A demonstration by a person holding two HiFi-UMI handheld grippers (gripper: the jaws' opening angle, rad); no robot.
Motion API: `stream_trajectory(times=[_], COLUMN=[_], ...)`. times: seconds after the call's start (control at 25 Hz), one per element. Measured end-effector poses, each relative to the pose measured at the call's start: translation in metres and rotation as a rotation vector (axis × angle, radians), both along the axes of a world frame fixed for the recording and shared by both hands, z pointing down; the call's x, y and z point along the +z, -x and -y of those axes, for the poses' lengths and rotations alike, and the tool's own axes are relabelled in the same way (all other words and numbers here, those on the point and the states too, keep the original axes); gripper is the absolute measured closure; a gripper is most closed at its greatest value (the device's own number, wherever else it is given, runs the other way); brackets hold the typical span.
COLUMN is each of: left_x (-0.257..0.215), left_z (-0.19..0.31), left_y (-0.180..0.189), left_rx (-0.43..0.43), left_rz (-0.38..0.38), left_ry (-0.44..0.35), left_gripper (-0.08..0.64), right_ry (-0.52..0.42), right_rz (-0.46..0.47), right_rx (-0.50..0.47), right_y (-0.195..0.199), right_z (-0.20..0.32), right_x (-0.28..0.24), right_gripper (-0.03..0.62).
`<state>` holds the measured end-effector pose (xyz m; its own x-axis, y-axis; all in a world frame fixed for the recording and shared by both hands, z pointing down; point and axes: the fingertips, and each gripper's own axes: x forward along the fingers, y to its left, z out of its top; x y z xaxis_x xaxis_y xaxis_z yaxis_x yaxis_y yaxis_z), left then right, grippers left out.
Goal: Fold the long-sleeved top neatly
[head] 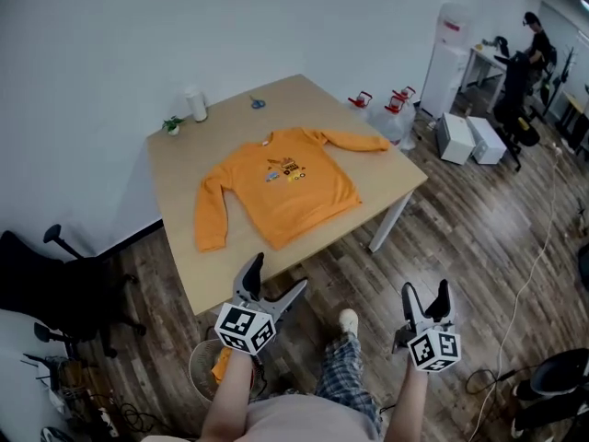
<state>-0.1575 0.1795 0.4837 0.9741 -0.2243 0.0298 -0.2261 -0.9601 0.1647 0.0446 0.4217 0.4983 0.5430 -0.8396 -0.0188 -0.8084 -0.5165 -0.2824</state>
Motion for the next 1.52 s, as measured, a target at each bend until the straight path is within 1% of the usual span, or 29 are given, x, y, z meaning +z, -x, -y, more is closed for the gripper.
stream_trajectory(times=[0.12,0.24,0.36,0.52,0.68,0.84,1.0,1.16,1.32,1.52], left_x=[-0.004,-0.013,-0.018,-0.021,-0.030,-0.031,-0.021,-0.015,-0.011,-0.001], left_z=[0.034,0.064,0.093,0.130,0.157,0.174,0.182,0.190,0.198,0.212], left_y=[-0.033,-0.069,-0.093,-0.107,-0.109,-0.098,-0.075,-0.055,-0.042,-0.029], left_rx=[-0.090,-0.159,-0.237,-0.362,-0.487,-0.595,-0.695,-0.777,-0.827,-0.854], left_rz=[-0.003,0.016,0.020,0.036,0.032,0.049,0.085,0.087,0.091,0.105], left_ry=[-0.018,-0.054,-0.033,-0.024,-0.026,-0.024,0.002,0.032,0.051,0.073], left_gripper=[0.097,0.097,0.097,0.097,0.097,0.097,0.097,0.097,0.097,0.097], right_ry=[0.015,0.034,0.036,0.046,0.052,0.061,0.080,0.088,0.092,0.104], right_rz=[-0.008,-0.029,-0.057,-0.086,-0.075,-0.070,-0.073,-0.073,-0.080,-0.085], right_rx=[-0.098,-0.196,-0.303,-0.464,-0.592,-0.714,-0.828,-0.910,-0.964,-0.997], right_y=[-0.049,-0.100,-0.139,-0.165,-0.181,-0.178,-0.156,-0.136,-0.118,-0.101], right_z=[0.051,0.106,0.158,0.229,0.291,0.341,0.380,0.412,0.433,0.457], right_x=[0.002,-0.012,-0.025,-0.032,-0.034,-0.032,-0.029,-0.029,-0.031,-0.026], right_gripper=[0.130,0.129,0.129,0.129,0.130,0.132,0.133,0.133,0.135,0.135])
